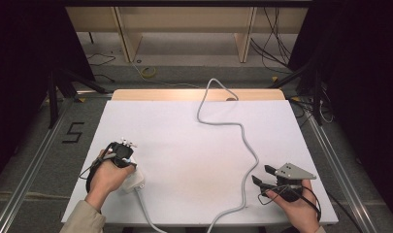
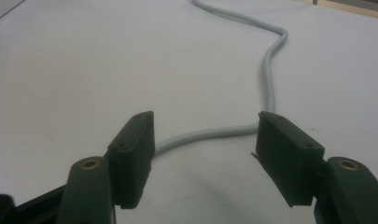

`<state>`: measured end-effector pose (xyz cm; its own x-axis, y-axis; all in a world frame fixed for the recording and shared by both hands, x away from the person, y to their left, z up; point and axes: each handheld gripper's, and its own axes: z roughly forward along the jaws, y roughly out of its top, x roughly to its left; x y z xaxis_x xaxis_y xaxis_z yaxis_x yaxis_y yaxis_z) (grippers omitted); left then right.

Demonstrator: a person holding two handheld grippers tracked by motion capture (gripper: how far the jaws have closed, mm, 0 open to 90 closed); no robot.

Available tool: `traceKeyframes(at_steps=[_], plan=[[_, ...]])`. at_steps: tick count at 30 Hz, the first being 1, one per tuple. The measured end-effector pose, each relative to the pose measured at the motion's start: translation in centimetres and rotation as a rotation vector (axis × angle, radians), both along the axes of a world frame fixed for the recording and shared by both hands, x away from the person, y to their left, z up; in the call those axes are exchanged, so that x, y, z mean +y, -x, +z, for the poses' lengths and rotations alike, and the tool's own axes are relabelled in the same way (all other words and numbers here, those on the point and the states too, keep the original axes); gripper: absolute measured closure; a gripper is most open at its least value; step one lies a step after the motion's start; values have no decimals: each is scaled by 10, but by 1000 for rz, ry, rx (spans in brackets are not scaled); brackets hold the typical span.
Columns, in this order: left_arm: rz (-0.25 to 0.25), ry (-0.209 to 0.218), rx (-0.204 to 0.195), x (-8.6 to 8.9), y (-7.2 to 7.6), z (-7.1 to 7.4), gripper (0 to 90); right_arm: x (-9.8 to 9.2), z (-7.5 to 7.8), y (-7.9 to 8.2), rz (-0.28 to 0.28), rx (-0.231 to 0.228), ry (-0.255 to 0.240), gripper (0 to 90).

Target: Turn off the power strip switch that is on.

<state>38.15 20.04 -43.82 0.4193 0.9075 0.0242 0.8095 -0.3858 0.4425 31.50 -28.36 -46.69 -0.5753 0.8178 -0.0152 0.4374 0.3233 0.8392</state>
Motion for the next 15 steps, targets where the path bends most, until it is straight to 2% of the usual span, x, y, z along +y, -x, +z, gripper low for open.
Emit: traceKeyframes(at_steps=[7,15], plan=[[10,8,-25,2,1,1,897,0,0,0,0,-4,-4,384],[12,39,-87,3,2,5,896,0,0,0,1,-4,-3,384]])
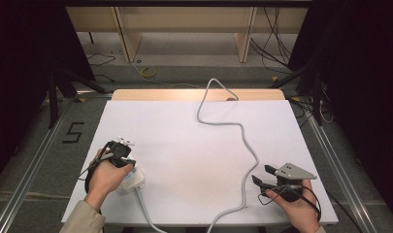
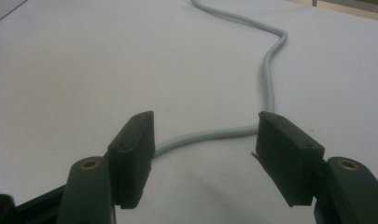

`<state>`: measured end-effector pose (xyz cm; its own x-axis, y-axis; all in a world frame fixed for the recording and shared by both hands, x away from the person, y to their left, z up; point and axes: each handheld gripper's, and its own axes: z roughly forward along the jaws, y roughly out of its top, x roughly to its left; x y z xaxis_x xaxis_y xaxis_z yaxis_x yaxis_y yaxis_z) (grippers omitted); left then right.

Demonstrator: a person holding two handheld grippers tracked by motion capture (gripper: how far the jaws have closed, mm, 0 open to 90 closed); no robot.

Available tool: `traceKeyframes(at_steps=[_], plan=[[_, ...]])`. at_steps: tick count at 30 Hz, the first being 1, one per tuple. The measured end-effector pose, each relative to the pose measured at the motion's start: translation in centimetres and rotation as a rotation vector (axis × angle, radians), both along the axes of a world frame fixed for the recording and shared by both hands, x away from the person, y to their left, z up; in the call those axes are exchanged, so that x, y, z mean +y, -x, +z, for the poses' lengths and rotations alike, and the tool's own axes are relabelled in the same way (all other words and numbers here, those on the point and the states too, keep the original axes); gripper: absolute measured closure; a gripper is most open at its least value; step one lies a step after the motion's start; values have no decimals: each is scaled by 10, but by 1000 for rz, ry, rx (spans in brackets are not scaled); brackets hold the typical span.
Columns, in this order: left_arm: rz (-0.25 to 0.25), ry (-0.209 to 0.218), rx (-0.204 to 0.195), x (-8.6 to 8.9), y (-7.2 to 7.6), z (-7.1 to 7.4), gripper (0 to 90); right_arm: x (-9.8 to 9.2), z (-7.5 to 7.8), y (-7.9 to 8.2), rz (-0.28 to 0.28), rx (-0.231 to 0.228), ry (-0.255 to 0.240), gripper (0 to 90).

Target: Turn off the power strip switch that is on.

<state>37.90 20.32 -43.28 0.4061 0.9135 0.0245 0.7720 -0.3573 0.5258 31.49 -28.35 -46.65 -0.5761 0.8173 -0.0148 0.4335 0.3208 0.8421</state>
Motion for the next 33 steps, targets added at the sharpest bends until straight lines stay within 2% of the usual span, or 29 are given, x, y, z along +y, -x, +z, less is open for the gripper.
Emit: traceKeyframes(at_steps=[11,20,25,29,33], plan=[[-12,70,-88,-2,3,7,895,0,0,0,1,0,-2,384],[-46,96,-151,-5,5,10,892,0,0,0,1,0,-2,384],[-50,131,-189,-6,7,13,879,0,0,0,1,-1,-3,384],[-57,176,-218,-5,8,15,879,0,0,0,0,-1,-4,384],[-78,201,-251,-5,9,16,871,0,0,0,2,-1,-3,384]])
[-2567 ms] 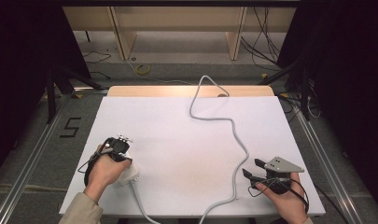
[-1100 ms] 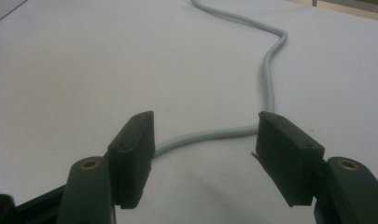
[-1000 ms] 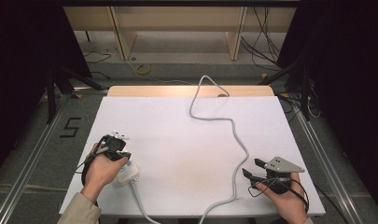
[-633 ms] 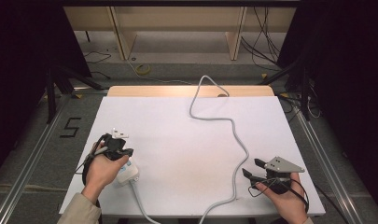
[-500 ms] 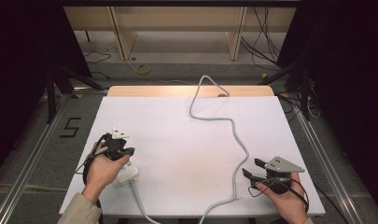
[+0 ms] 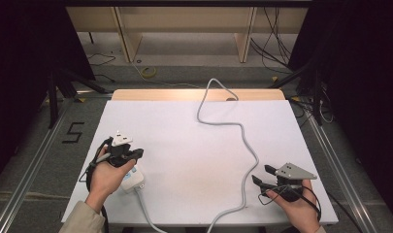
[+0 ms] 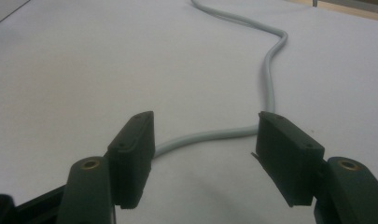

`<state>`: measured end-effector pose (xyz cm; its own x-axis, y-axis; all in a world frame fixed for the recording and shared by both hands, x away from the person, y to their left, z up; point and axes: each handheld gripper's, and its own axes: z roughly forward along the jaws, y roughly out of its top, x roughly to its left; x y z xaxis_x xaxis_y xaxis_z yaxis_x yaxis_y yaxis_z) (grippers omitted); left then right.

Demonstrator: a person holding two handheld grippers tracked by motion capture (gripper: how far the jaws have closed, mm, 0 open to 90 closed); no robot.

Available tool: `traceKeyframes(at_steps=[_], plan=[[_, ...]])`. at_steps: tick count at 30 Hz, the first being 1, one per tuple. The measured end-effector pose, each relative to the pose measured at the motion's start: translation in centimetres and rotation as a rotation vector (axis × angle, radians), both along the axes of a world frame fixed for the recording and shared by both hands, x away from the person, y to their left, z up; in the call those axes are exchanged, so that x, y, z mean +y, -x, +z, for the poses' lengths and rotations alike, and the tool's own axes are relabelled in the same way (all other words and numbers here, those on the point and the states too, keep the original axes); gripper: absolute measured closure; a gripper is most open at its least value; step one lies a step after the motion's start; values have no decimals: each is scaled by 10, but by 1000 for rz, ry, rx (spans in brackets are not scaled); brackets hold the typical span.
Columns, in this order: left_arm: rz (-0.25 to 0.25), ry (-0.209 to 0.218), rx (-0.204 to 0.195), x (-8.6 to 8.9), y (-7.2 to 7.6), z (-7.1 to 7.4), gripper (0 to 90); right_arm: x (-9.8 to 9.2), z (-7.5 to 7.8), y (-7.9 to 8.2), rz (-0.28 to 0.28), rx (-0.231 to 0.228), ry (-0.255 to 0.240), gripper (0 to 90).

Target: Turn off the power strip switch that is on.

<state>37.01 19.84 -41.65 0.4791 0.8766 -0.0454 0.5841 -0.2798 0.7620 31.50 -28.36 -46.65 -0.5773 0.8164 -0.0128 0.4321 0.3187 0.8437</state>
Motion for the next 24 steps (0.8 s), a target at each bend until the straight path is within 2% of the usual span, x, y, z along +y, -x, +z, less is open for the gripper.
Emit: traceKeyframes(at_steps=[6,10,14,19,24], plan=[[-32,32,-40,-1,1,1,846,0,0,0,1,1,1,384],[-100,60,-62,-3,2,0,796,0,0,0,2,0,0,384],[-120,72,-78,-4,3,-1,780,0,1,0,3,-2,-1,384],[-140,116,-94,-4,4,-2,742,0,0,0,3,-1,-1,384],[-147,128,-133,-3,5,-5,687,0,0,0,4,-1,-1,384]])
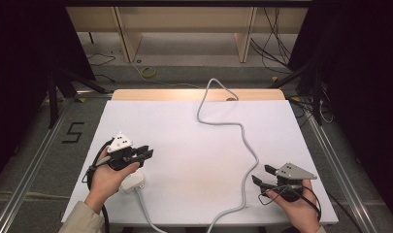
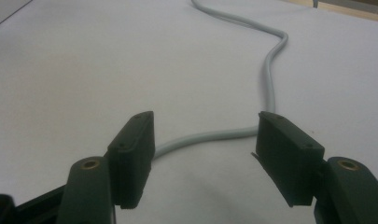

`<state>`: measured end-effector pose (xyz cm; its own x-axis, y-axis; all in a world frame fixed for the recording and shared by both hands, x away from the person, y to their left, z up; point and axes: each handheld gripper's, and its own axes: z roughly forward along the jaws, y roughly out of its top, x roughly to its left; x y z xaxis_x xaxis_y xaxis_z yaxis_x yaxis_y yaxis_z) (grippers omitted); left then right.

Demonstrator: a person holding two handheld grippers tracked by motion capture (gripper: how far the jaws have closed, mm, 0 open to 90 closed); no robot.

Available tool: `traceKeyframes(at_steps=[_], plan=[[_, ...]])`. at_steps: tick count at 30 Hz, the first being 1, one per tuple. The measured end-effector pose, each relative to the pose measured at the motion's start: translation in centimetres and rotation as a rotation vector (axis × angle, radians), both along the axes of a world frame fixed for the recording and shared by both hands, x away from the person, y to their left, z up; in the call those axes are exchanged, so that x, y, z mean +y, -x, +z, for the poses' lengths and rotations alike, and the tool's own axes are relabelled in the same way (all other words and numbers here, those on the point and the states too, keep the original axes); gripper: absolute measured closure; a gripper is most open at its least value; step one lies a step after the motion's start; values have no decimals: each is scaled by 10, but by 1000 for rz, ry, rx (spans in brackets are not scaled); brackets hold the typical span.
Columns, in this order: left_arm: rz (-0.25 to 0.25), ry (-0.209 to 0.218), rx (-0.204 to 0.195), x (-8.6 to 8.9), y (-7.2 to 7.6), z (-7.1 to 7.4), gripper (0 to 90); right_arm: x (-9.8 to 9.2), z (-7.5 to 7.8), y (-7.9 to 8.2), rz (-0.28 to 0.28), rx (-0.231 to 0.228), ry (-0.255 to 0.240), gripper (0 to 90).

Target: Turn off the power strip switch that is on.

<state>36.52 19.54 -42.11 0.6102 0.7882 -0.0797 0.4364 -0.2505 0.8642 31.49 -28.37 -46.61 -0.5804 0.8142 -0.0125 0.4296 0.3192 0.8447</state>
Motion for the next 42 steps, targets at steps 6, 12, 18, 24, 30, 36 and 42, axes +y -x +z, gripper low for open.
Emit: traceKeyframes(at_steps=[6,12,18,24,30,36,42], plan=[[-18,3,-10,1,1,-4,605,0,0,0,0,0,-1,384],[-62,26,-17,1,3,-7,532,0,0,0,1,-1,-3,384],[-103,27,-37,-2,5,-12,437,0,0,0,2,0,-2,383],[-107,51,-69,-2,9,-15,372,0,0,1,7,0,-8,383],[-112,56,-87,-4,16,-19,360,1,0,1,10,1,-10,383],[-113,47,-97,-3,23,-24,349,1,1,2,31,-15,-20,377],[-102,54,-110,-1,29,-27,346,6,2,5,74,-48,-31,351]])
